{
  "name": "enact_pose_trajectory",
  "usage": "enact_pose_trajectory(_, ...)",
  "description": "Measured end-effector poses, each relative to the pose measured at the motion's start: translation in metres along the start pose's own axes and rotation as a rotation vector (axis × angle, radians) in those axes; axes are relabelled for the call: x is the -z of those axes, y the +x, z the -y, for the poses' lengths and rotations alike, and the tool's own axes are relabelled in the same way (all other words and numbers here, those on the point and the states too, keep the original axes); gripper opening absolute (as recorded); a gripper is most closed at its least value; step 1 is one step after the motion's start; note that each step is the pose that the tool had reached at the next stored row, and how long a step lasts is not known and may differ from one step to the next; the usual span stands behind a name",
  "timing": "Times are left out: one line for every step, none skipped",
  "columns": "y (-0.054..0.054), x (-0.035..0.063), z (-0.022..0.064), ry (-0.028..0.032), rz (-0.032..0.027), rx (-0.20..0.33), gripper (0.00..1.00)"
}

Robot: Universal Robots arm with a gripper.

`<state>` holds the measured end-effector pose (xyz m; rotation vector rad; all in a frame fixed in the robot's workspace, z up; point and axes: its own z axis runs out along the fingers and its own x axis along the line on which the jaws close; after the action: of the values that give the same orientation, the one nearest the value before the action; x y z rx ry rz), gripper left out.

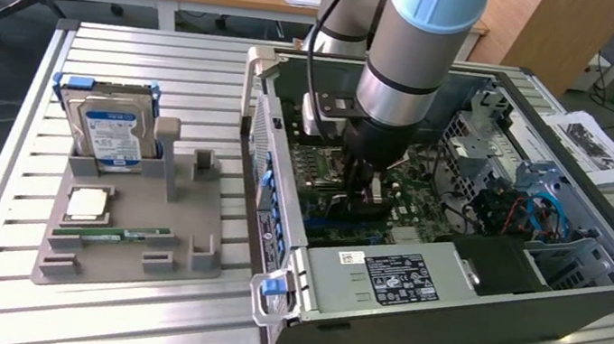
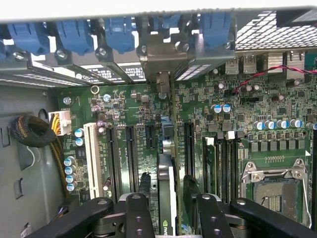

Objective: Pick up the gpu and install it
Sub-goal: 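Insert the gpu into the slot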

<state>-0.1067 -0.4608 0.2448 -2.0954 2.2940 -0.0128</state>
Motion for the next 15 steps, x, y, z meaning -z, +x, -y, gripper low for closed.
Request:
enact_pose_trajectory(0.0,0.0,0.0,0.0,0.0,0.0,0.4)
enact_pose_trajectory(0.0,0.0,0.0,0.0,-0.0001,0.0,0.4)
enact_pose_trajectory(0.0,0.0,0.0,0.0,-0.0001,0.0,0.4)
enact_pose_trajectory(0.0,0.0001,0.0,0.0,0.0,0.0,0.4)
enact_pose_trajectory(0.0,0.0009,0.0,-0.0002,-0.0005,0.0,0.4)
enact_pose_trajectory(0.0,0.0017,0.0,-0.0001,-0.0003,0.0,0.4)
enact_pose_trajectory(-0.0001,0.0028,0.0001,0.0,-0.0001,0.0,0.4)
enact_pose_trajectory(-0.0001,0.004,0.0001,-0.0001,-0.0003,0.0,0.4)
enact_pose_trajectory(-0.0001,0.0052,0.0002,0.0,-0.0002,0.0,0.4)
enact_pose_trajectory(-0.0001,0.0064,0.0002,-0.0001,-0.0002,0.0,0.4)
enact_pose_trajectory(-0.0002,0.0075,0.0002,0.0,-0.0001,0.0,0.4)
enact_pose_trajectory(-0.0002,0.0086,0.0003,0.0,-0.0001,0.0,0.4)
enact_pose_trajectory(-0.0002,0.0094,0.0003,0.0,-0.0001,0.0,0.4)
enact_pose_trajectory(-0.0002,0.0093,0.0003,0.0001,0.0002,0.0,0.4)
enact_pose_trajectory(-0.0002,0.0094,0.0003,0.0001,0.0001,0.0,0.4)
